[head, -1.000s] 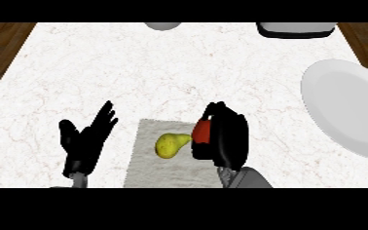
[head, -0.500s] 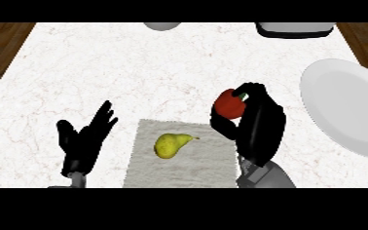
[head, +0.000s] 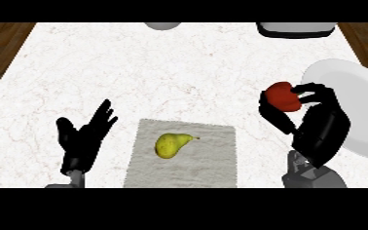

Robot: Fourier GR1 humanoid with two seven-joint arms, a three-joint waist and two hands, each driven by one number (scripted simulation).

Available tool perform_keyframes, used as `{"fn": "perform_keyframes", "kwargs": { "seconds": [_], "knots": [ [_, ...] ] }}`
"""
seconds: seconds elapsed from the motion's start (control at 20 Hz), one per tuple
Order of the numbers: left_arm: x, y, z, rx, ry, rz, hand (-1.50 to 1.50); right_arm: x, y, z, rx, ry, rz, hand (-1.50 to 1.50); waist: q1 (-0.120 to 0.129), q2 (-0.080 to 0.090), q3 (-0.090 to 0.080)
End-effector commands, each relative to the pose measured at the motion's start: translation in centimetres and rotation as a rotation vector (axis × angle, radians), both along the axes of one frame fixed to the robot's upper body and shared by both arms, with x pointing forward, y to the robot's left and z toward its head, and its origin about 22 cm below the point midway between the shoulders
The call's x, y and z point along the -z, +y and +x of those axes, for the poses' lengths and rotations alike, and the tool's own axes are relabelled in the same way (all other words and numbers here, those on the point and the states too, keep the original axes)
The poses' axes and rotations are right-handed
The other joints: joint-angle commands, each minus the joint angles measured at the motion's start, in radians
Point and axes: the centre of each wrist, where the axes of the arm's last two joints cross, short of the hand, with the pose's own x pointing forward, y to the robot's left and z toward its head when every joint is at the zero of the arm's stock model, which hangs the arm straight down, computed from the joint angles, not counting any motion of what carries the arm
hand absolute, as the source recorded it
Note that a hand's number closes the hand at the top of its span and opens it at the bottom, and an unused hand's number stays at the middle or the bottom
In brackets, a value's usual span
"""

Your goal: Pick the bell pepper from the placemat and place it in the plate

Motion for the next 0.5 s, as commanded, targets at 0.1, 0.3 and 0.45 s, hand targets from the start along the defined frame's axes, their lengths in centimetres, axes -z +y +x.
{"fn": "perform_keyframes", "kwargs": {
  "seconds": [0.1,0.3,0.45],
  "knots": [
    [0.1,1.6,-0.3,0.001,0.030,-0.002,0.00,1.5,-9.2,1.1,0.158,-0.076,-0.022,1.50,0.010,0.004,-0.001],
    [-0.8,-2.1,0.4,0.012,0.037,-0.010,0.00,2.0,-13.5,1.6,0.229,-0.114,-0.063,1.50,0.007,0.003,-0.001],
    [0.1,-0.8,1.1,0.007,0.028,0.017,0.00,1.7,-17.2,3.2,0.257,-0.116,-0.040,1.50,0.009,0.006,-0.001]
  ]
}}
